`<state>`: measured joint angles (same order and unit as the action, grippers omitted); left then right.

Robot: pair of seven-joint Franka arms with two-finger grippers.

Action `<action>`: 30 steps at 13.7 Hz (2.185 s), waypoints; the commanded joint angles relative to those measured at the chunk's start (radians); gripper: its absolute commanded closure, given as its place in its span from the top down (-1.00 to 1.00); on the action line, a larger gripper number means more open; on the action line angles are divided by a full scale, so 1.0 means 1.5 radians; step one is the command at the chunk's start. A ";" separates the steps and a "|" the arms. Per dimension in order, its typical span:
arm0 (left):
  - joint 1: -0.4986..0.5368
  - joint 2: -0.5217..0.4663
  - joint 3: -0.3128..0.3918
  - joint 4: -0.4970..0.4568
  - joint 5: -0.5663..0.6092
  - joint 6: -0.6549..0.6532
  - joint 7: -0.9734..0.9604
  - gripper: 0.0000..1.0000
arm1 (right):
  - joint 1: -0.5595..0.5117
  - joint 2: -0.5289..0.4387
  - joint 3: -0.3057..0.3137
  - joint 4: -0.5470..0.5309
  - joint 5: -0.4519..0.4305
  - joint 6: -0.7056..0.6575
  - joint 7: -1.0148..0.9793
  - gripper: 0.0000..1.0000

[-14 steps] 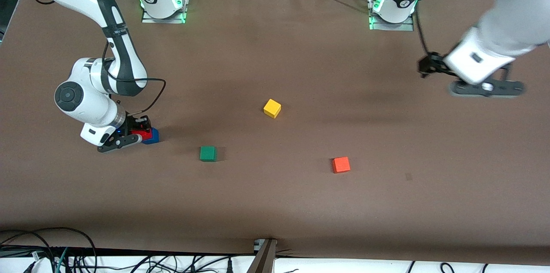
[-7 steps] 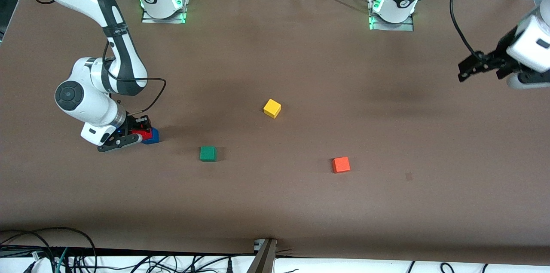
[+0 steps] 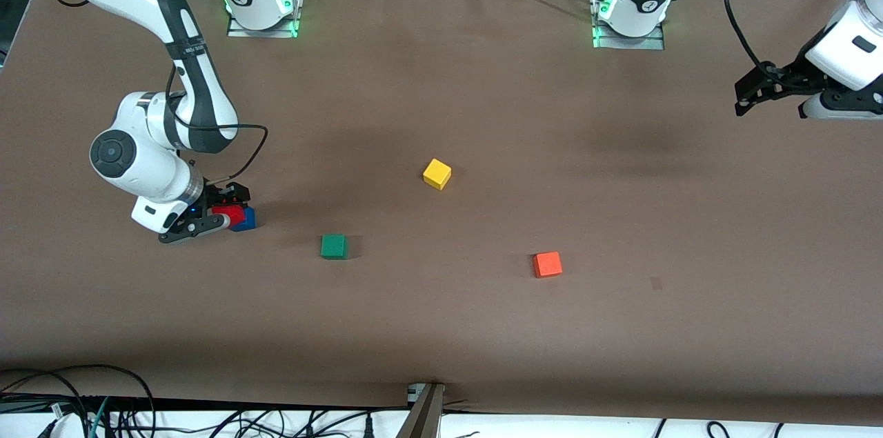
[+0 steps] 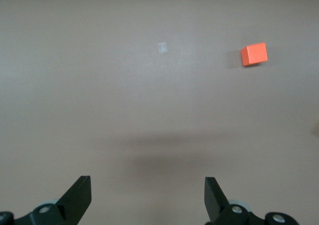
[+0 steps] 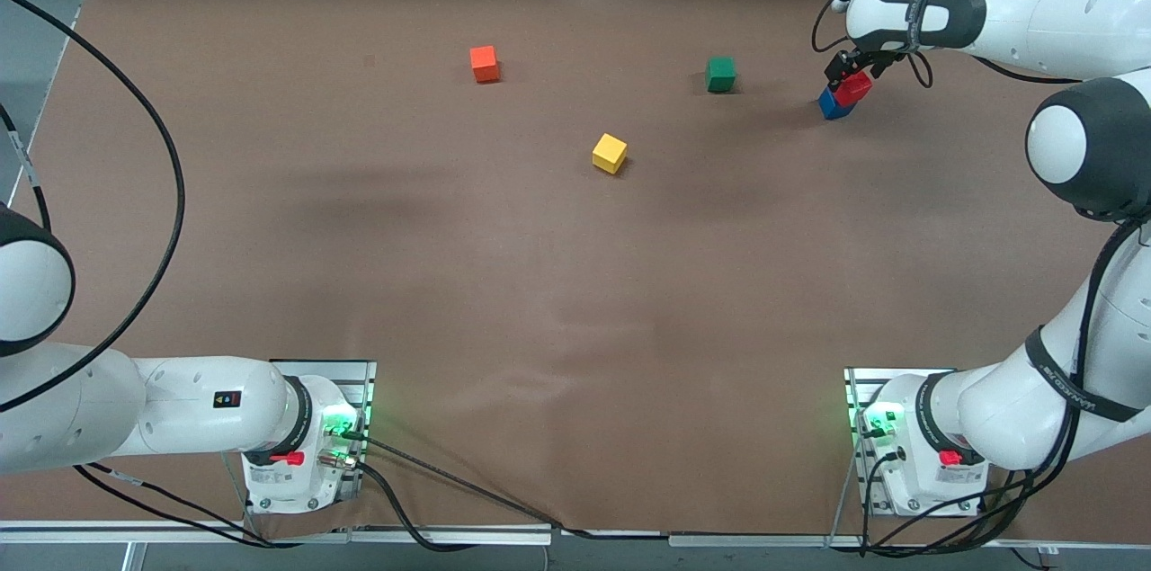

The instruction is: Pass red block to right arm, stack on blue

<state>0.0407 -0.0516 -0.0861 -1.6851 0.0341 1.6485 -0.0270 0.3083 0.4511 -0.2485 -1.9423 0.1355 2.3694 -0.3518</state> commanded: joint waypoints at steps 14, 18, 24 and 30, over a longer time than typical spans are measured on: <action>-0.062 0.040 0.081 0.052 0.001 -0.016 0.010 1.00 | -0.004 -0.039 -0.013 0.132 -0.010 -0.233 -0.005 1.00; -0.060 0.039 0.076 0.053 0.001 -0.017 0.010 1.00 | -0.006 -0.046 -0.047 0.223 -0.011 -0.357 -0.008 1.00; -0.068 0.044 0.073 0.062 0.004 -0.024 0.008 1.00 | -0.007 -0.046 -0.080 0.363 -0.007 -0.541 -0.010 1.00; -0.071 0.044 0.069 0.063 0.005 -0.018 0.009 1.00 | -0.009 -0.050 -0.097 0.487 -0.001 -0.667 -0.008 1.00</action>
<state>-0.0617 -0.0017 0.0234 -1.6252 0.0346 1.6369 -0.0266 0.3010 0.3729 -0.3943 -1.2586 0.1347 1.4063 -0.3557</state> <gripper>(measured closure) 0.000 0.000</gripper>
